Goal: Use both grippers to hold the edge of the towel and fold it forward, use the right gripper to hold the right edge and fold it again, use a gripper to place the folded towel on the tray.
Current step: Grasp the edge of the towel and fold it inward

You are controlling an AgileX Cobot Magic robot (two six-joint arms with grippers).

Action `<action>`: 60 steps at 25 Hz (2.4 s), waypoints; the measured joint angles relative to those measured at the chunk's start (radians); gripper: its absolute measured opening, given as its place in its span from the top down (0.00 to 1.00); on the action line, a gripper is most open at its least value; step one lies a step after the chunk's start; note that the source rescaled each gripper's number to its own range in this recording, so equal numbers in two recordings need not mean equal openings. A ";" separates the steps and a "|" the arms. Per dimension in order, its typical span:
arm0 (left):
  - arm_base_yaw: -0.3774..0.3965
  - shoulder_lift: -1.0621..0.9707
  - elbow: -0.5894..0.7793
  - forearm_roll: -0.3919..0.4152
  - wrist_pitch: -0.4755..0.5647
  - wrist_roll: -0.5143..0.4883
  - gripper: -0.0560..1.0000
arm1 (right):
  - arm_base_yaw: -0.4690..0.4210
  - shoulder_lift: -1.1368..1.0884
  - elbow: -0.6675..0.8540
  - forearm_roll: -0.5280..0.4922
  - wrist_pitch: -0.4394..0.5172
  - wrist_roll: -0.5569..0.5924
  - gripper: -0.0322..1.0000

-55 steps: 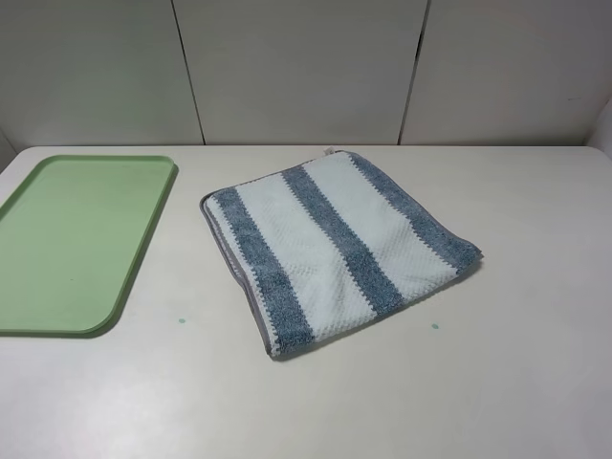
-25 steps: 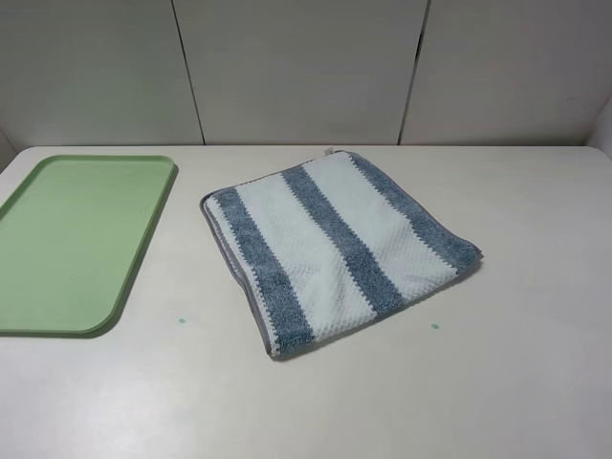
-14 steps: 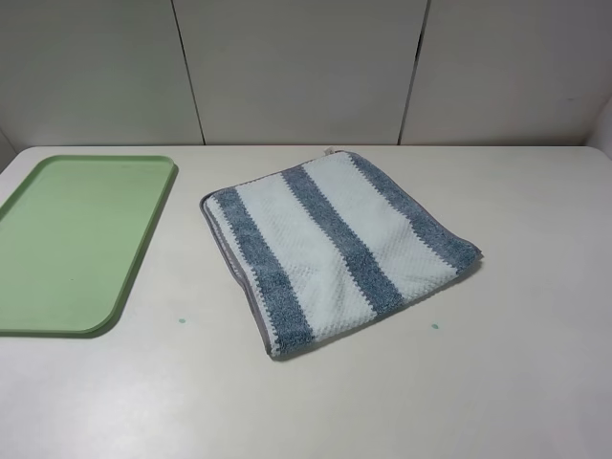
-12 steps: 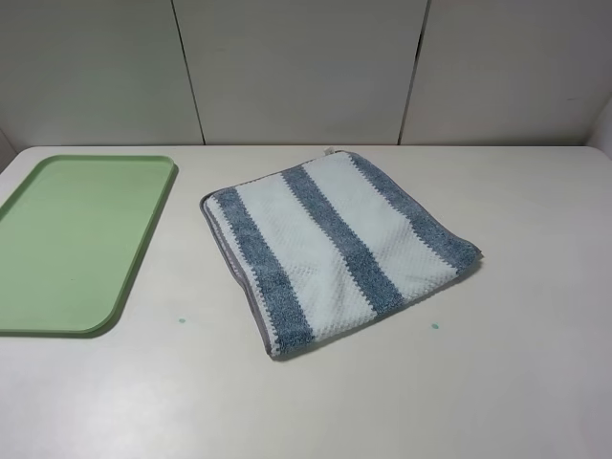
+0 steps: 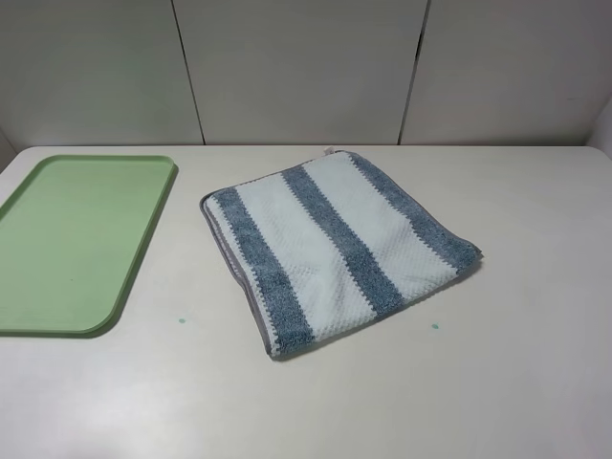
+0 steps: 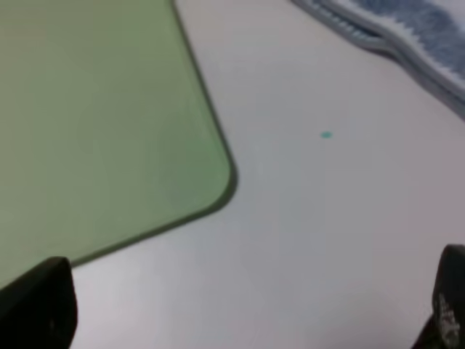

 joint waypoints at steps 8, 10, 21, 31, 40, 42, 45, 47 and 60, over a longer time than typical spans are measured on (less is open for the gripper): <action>-0.172 0.274 -0.152 -0.013 -0.006 0.023 0.02 | 0.275 0.127 -0.053 -0.178 0.029 -0.032 0.00; -0.211 0.344 -0.173 -0.013 -0.009 0.032 0.02 | 0.355 0.142 -0.053 -0.275 0.038 -0.033 0.00; -0.469 0.716 -0.229 -0.011 -0.150 0.134 0.02 | 0.499 0.147 -0.053 -0.538 0.059 -0.227 0.00; -0.692 1.020 -0.428 0.133 -0.201 0.153 0.02 | 0.502 0.292 -0.053 -0.551 0.013 -0.326 0.00; -0.759 1.140 -0.517 0.214 -0.209 0.154 0.02 | 0.446 0.560 -0.053 -0.575 -0.159 -0.464 0.00; -0.759 1.156 -0.517 0.223 -0.209 0.165 0.02 | 0.407 0.611 -0.053 -0.575 -0.200 -0.501 0.00; -0.759 1.173 -0.517 0.227 -0.214 0.196 0.02 | 0.357 0.678 -0.053 -0.570 -0.261 -0.550 0.00; -0.759 1.185 -0.517 0.227 -0.218 0.211 0.02 | 0.328 0.719 -0.053 -0.569 -0.295 -0.567 0.00; -0.759 1.378 -0.517 0.228 -0.248 0.276 0.02 | 0.177 0.944 -0.053 -0.565 -0.465 -0.587 0.00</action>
